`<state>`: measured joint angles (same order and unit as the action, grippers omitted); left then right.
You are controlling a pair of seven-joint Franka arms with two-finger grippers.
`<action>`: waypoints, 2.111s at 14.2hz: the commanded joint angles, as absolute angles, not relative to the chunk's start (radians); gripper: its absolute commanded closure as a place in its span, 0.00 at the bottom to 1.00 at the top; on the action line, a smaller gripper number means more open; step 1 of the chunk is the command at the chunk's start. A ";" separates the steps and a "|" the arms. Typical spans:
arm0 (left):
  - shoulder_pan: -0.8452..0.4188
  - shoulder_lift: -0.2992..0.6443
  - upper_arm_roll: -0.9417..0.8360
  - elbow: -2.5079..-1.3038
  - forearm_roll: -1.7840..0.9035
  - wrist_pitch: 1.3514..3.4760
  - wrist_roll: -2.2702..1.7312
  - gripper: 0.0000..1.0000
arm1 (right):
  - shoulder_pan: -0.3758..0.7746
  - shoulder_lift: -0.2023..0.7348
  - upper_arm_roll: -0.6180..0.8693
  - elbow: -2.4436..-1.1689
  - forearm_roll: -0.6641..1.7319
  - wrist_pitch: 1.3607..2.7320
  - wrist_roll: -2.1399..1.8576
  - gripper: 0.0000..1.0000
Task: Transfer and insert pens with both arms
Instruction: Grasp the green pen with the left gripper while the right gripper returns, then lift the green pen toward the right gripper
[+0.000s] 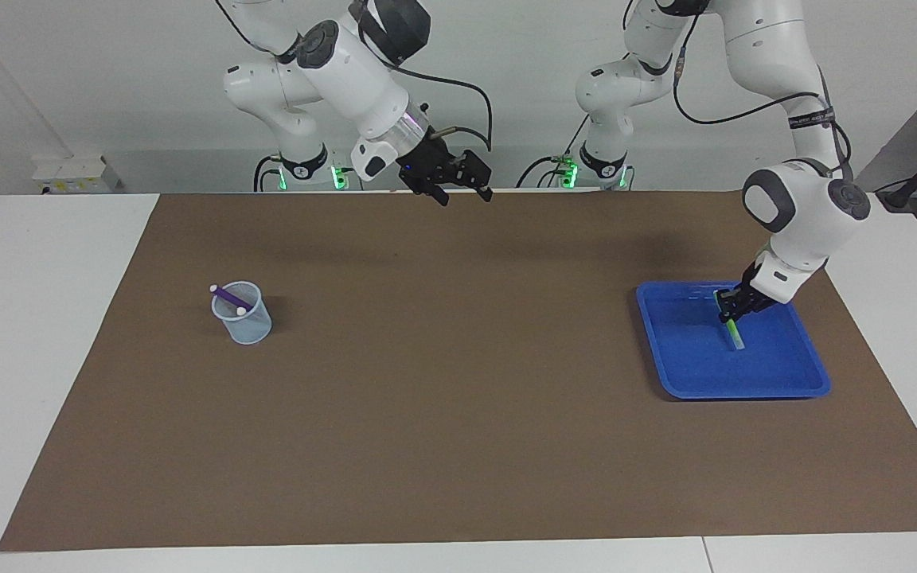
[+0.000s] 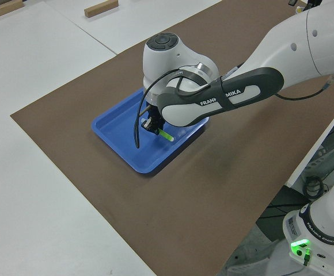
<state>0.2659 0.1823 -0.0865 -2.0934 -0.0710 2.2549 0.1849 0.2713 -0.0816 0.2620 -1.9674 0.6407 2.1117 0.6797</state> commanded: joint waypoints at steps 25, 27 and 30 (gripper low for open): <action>-0.002 -0.325 -0.097 -2.164 -0.575 1.842 -1.061 1.00 | 0.276 -0.083 0.262 -1.976 0.669 2.148 0.710 0.00; -0.006 -0.353 -0.097 -2.177 -0.610 1.850 -1.130 1.00 | 0.276 -0.083 0.262 -1.977 0.669 2.148 0.710 0.00; -0.055 -0.386 -0.097 -2.198 -0.620 1.884 -1.257 1.00 | 0.331 -0.081 0.262 -1.982 0.669 2.202 0.727 0.00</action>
<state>-0.0093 -0.3405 -0.1083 -2.1527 -0.6000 1.8500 -1.1735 0.2851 -0.0807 0.2613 -1.9681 0.6411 2.1411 0.7097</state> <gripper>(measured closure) 0.833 0.000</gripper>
